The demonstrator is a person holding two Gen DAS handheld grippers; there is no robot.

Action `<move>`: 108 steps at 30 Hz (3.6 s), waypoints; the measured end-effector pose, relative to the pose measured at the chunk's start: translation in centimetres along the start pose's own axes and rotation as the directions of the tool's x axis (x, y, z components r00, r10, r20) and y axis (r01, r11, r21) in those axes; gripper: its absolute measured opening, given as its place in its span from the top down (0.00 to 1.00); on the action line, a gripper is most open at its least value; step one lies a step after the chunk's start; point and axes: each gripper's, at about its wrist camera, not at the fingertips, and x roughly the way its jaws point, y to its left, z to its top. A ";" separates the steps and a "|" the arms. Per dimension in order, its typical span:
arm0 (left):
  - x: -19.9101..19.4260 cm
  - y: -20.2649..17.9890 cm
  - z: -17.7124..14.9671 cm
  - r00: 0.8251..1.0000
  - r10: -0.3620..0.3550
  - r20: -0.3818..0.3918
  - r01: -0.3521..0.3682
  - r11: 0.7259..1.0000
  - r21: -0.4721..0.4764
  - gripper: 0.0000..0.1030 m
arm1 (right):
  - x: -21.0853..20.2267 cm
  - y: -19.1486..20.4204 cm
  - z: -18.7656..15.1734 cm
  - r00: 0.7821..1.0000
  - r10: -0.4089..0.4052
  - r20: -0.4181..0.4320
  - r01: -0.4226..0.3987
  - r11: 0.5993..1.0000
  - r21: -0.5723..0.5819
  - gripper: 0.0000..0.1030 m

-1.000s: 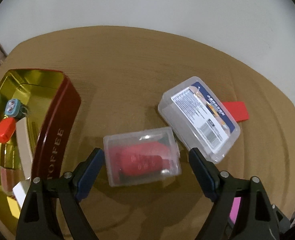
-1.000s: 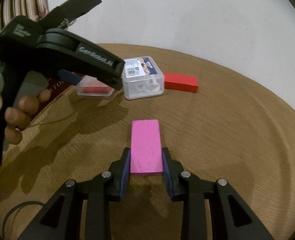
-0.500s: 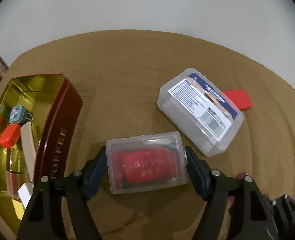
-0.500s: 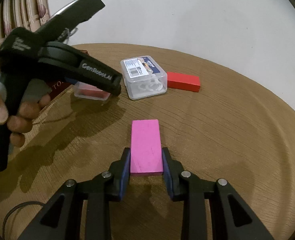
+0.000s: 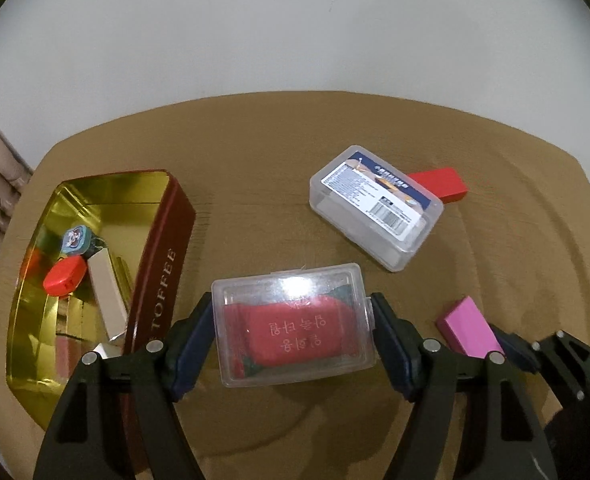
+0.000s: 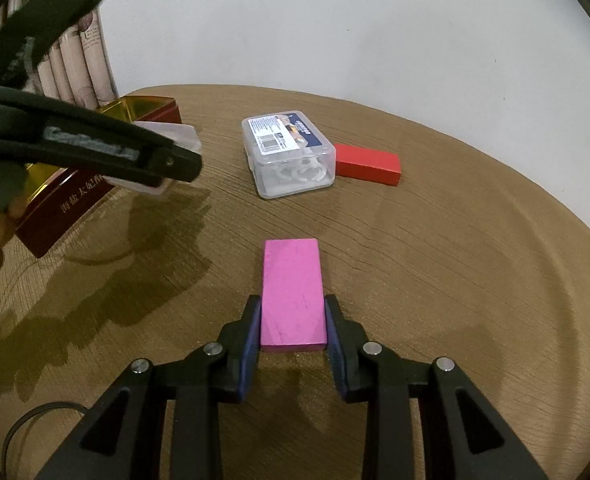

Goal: Organize rigid objects
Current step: 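Carry the clear box toward the gold tin with the left gripper while the right holds the pink block, then lower the clear box into the gold tin and open the left gripper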

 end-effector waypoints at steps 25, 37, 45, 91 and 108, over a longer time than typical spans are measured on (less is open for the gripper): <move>-3.7 8.6 -0.1 0.997 0.073 0.027 -0.071 0.994 -0.086 0.32 | 0.1 0.0 0.1 1.000 -0.004 -0.002 0.004 1.000 -0.005 0.70; -2.6 13.6 -0.1 0.994 0.107 0.005 -0.105 0.983 -0.151 0.31 | 0.0 0.0 0.1 1.000 -0.005 -0.002 0.005 1.000 -0.005 0.70; -0.8 16.9 -0.2 0.995 0.089 -0.035 -0.095 0.974 -0.208 0.31 | 0.0 0.0 0.1 1.000 -0.006 -0.001 0.006 1.000 -0.005 0.70; -4.6 17.9 -4.8 0.991 0.129 0.045 -0.117 0.972 -0.206 0.20 | 0.0 0.2 0.3 0.999 -0.046 0.001 0.046 0.999 0.021 0.71; -5.6 18.3 -7.9 0.985 0.162 0.063 -0.145 0.967 -0.211 0.19 | -0.4 5.3 2.8 0.999 -0.055 -0.004 0.055 0.998 0.041 0.71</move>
